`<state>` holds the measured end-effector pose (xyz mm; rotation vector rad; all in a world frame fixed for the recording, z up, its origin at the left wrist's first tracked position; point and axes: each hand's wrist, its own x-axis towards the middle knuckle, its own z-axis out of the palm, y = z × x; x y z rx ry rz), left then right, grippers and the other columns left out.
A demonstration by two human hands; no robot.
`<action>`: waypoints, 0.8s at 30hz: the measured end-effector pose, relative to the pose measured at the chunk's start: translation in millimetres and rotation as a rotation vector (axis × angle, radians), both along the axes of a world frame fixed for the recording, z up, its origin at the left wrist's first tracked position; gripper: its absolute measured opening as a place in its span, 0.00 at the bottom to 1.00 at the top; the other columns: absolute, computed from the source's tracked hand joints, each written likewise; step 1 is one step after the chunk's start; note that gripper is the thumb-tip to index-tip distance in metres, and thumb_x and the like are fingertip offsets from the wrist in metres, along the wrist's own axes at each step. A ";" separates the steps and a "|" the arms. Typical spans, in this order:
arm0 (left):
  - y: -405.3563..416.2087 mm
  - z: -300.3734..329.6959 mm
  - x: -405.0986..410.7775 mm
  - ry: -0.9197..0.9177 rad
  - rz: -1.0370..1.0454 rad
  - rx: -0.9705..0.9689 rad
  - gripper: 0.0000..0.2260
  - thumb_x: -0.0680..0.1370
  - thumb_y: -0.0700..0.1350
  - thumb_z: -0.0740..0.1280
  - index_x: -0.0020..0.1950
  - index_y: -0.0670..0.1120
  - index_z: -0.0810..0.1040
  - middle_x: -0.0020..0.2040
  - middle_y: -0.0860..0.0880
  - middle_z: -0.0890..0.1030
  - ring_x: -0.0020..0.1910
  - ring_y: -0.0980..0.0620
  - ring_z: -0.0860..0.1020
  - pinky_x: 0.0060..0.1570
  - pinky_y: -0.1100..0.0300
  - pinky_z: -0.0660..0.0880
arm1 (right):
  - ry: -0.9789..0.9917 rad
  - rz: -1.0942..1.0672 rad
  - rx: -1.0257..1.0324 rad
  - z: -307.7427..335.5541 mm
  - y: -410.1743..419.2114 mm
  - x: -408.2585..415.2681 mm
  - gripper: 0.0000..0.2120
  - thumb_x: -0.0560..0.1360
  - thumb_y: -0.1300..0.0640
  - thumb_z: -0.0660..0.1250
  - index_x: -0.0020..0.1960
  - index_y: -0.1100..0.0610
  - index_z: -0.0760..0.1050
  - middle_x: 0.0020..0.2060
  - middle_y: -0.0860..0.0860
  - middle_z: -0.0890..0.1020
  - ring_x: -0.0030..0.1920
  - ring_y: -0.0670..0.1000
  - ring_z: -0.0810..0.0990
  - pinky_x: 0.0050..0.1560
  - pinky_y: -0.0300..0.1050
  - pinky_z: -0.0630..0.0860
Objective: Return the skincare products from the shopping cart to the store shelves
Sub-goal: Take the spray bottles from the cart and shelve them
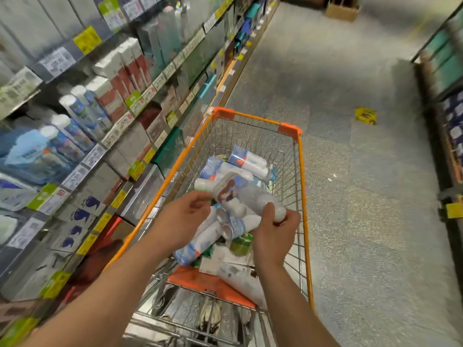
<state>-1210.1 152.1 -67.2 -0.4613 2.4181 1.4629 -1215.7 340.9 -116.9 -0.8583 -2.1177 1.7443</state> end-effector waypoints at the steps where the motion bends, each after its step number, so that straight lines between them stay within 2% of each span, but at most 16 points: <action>1: -0.1 2.1 1.2 0.022 0.007 0.006 0.13 0.81 0.45 0.69 0.63 0.58 0.79 0.54 0.58 0.83 0.55 0.60 0.81 0.63 0.53 0.77 | 0.045 0.063 0.019 6.2 -0.4 -1.9 0.11 0.78 0.44 0.68 0.51 0.49 0.69 0.42 0.47 0.78 0.40 0.48 0.80 0.39 0.44 0.75; 3: -2.4 8.8 3.8 0.063 0.022 0.015 0.14 0.81 0.42 0.70 0.62 0.58 0.79 0.54 0.59 0.83 0.54 0.63 0.80 0.64 0.54 0.77 | 0.109 0.195 0.078 19.8 -4.0 -6.8 0.08 0.75 0.40 0.66 0.49 0.42 0.70 0.43 0.45 0.79 0.42 0.47 0.80 0.41 0.42 0.74; 6: -13.6 17.5 7.6 0.108 -0.022 0.010 0.19 0.80 0.45 0.72 0.67 0.61 0.76 0.62 0.63 0.80 0.62 0.62 0.79 0.69 0.54 0.74 | 0.229 0.420 0.177 37.8 -10.2 -13.0 0.08 0.75 0.41 0.65 0.51 0.42 0.74 0.46 0.45 0.79 0.46 0.46 0.78 0.45 0.37 0.71; 9: -27.8 30.3 12.1 0.113 -0.138 -0.065 0.29 0.78 0.51 0.75 0.76 0.62 0.69 0.73 0.64 0.72 0.72 0.60 0.71 0.74 0.54 0.67 | 0.281 0.663 0.229 51.8 -19.5 -16.8 0.10 0.75 0.41 0.66 0.54 0.43 0.75 0.48 0.46 0.79 0.47 0.49 0.79 0.47 0.43 0.75; 11: -32.8 41.4 17.9 0.119 -0.179 -0.048 0.33 0.76 0.53 0.76 0.78 0.62 0.66 0.75 0.63 0.69 0.74 0.61 0.68 0.75 0.56 0.64 | 0.298 0.775 0.199 64.0 -27.3 -17.3 0.10 0.74 0.42 0.67 0.53 0.43 0.76 0.47 0.47 0.80 0.45 0.49 0.79 0.45 0.47 0.77; 14: -38.1 56.9 29.9 0.141 -0.172 0.068 0.36 0.71 0.55 0.79 0.76 0.62 0.67 0.70 0.64 0.75 0.69 0.65 0.73 0.71 0.60 0.69 | 0.358 0.911 0.153 96.0 -39.5 -16.5 0.09 0.72 0.43 0.70 0.50 0.44 0.76 0.44 0.46 0.80 0.42 0.47 0.78 0.43 0.43 0.76; 16: -43.6 66.0 37.7 0.162 -0.172 0.107 0.30 0.70 0.58 0.79 0.69 0.67 0.71 0.59 0.65 0.81 0.59 0.66 0.79 0.60 0.65 0.76 | 0.386 1.008 0.137 118.5 -48.9 -14.9 0.07 0.72 0.46 0.71 0.49 0.43 0.76 0.42 0.44 0.80 0.40 0.44 0.78 0.41 0.39 0.75; 18: -49.3 73.4 45.5 0.178 -0.168 0.165 0.25 0.71 0.56 0.78 0.64 0.67 0.72 0.53 0.62 0.83 0.50 0.64 0.82 0.48 0.67 0.79 | 0.423 1.089 0.112 139.2 -59.2 -12.0 0.07 0.72 0.45 0.71 0.47 0.42 0.75 0.41 0.42 0.80 0.38 0.41 0.76 0.39 0.36 0.75; 20: -56.0 77.4 54.0 0.203 -0.148 0.224 0.26 0.70 0.58 0.80 0.65 0.63 0.73 0.52 0.57 0.84 0.49 0.60 0.84 0.47 0.63 0.81 | 0.435 1.141 0.075 155.6 -69.7 -8.7 0.06 0.71 0.45 0.70 0.46 0.43 0.76 0.38 0.39 0.79 0.36 0.41 0.76 0.38 0.38 0.75; 24: -72.7 86.0 78.2 0.280 -0.052 0.302 0.32 0.62 0.66 0.79 0.63 0.58 0.77 0.54 0.49 0.85 0.53 0.47 0.85 0.53 0.51 0.82 | 0.427 1.218 0.078 180.1 -96.0 0.6 0.05 0.72 0.52 0.71 0.46 0.45 0.77 0.36 0.37 0.80 0.36 0.40 0.77 0.38 0.35 0.74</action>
